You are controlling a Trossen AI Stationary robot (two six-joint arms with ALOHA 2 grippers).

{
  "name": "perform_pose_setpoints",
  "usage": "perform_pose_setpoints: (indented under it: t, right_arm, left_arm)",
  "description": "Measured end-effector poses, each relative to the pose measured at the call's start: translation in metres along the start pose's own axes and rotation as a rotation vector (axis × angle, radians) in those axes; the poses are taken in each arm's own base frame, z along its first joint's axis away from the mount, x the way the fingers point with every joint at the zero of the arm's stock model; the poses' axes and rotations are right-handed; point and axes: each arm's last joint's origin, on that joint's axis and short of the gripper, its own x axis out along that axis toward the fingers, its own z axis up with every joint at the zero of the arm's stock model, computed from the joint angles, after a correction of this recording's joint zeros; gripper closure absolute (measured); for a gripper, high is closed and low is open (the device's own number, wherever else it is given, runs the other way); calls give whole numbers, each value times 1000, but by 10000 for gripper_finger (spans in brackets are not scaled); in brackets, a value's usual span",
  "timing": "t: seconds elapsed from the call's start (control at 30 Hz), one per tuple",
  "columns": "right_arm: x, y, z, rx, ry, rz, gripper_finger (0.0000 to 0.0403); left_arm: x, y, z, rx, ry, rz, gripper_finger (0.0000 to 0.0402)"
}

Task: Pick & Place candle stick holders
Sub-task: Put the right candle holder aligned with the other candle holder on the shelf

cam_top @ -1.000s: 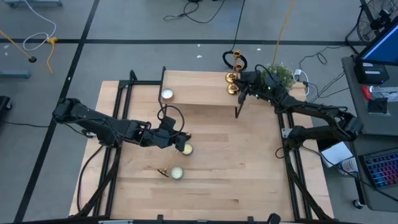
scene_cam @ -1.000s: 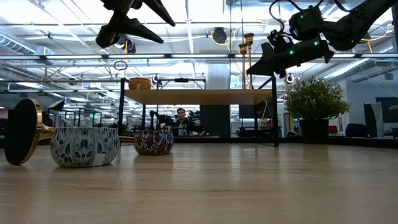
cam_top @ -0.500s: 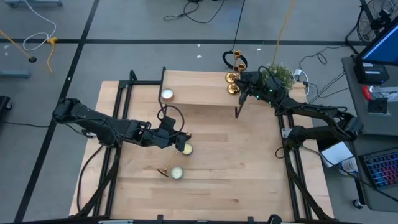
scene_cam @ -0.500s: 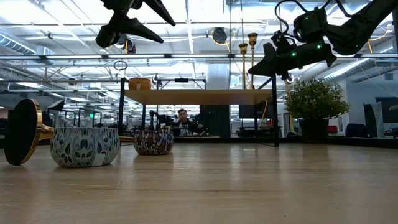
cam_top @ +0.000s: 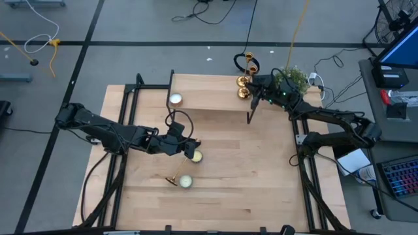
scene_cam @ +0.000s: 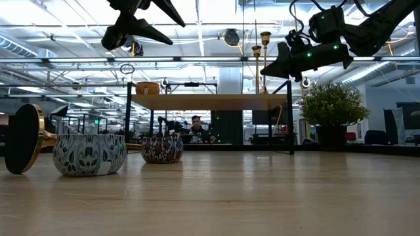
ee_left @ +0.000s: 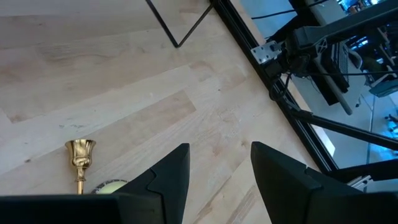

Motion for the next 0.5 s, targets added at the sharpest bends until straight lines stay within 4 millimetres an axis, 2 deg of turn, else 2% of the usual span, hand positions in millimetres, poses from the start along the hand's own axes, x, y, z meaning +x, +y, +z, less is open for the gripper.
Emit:
perform_pose_setpoints:
  t: [0.5]
  right_arm:
    - [2,0,1,-12,33,-1,384]
  left_arm:
    - [0,-1,1,1,-6,-12,224]
